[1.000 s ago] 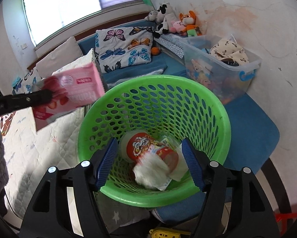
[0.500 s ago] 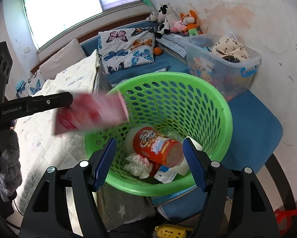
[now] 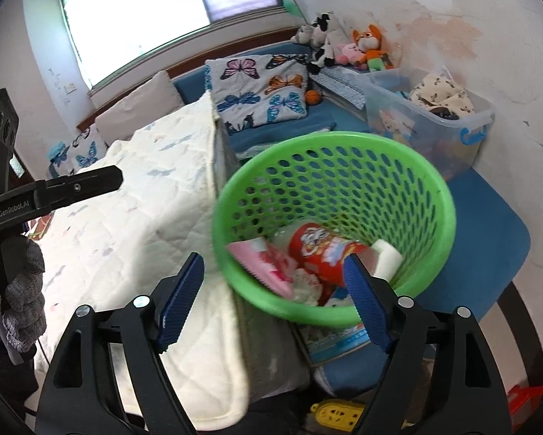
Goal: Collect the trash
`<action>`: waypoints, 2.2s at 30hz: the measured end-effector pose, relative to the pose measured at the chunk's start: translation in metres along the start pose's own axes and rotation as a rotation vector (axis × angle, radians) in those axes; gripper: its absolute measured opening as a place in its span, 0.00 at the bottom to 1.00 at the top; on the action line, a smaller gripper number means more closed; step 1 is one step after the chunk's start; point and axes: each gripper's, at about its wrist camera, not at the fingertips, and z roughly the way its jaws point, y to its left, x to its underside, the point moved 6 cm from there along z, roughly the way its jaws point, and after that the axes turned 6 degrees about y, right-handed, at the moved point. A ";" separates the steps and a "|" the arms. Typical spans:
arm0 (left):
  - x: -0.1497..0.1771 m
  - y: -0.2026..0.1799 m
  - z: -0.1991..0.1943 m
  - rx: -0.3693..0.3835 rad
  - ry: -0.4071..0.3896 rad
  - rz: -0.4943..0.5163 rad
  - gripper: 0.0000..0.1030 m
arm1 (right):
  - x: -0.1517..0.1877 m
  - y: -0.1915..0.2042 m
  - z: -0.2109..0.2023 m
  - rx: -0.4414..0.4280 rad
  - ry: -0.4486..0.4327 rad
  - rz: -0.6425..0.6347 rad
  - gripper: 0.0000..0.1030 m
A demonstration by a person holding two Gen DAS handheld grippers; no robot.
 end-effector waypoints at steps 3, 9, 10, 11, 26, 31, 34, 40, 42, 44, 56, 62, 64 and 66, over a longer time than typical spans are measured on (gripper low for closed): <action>0.008 0.018 -0.018 -0.030 -0.020 -0.032 0.74 | 0.003 0.015 -0.003 -0.011 0.001 -0.008 0.79; 0.028 0.053 -0.056 -0.109 -0.062 -0.074 0.87 | 0.007 0.049 -0.009 -0.014 -0.005 -0.046 0.83; 0.031 0.059 -0.061 -0.122 -0.063 -0.085 0.89 | 0.007 0.054 -0.010 -0.010 -0.006 -0.055 0.83; 0.033 0.063 -0.065 -0.129 -0.066 -0.095 0.89 | 0.008 0.060 -0.010 -0.006 -0.008 -0.067 0.84; 0.081 0.128 -0.130 -0.325 -0.107 -0.175 0.93 | 0.023 0.120 -0.007 0.001 -0.024 -0.184 0.90; 0.091 0.131 -0.142 -0.362 -0.115 -0.169 0.93 | 0.024 0.129 -0.010 -0.002 -0.039 -0.197 0.92; 0.097 0.134 -0.147 -0.392 -0.121 -0.174 0.93 | 0.024 0.134 -0.011 -0.013 -0.048 -0.196 0.94; 0.106 0.141 -0.159 -0.403 -0.136 -0.211 0.93 | 0.027 0.140 -0.012 -0.023 -0.045 -0.200 0.96; 0.108 0.143 -0.162 -0.402 -0.141 -0.224 0.93 | 0.028 0.142 -0.012 -0.023 -0.046 -0.203 0.96; 0.110 0.144 -0.164 -0.408 -0.145 -0.229 0.93 | 0.029 0.144 -0.013 -0.026 -0.049 -0.206 0.96; 0.126 0.145 -0.177 -0.449 -0.156 -0.253 0.93 | 0.037 0.161 -0.013 -0.014 -0.056 -0.276 0.96; 0.133 0.145 -0.182 -0.460 -0.161 -0.270 0.93 | 0.041 0.165 -0.017 -0.015 -0.072 -0.294 0.96; 0.135 0.146 -0.183 -0.464 -0.159 -0.274 0.93 | 0.041 0.165 -0.019 -0.017 -0.074 -0.294 0.96; 0.137 0.147 -0.184 -0.473 -0.158 -0.278 0.93 | 0.042 0.166 -0.020 -0.017 -0.078 -0.300 0.96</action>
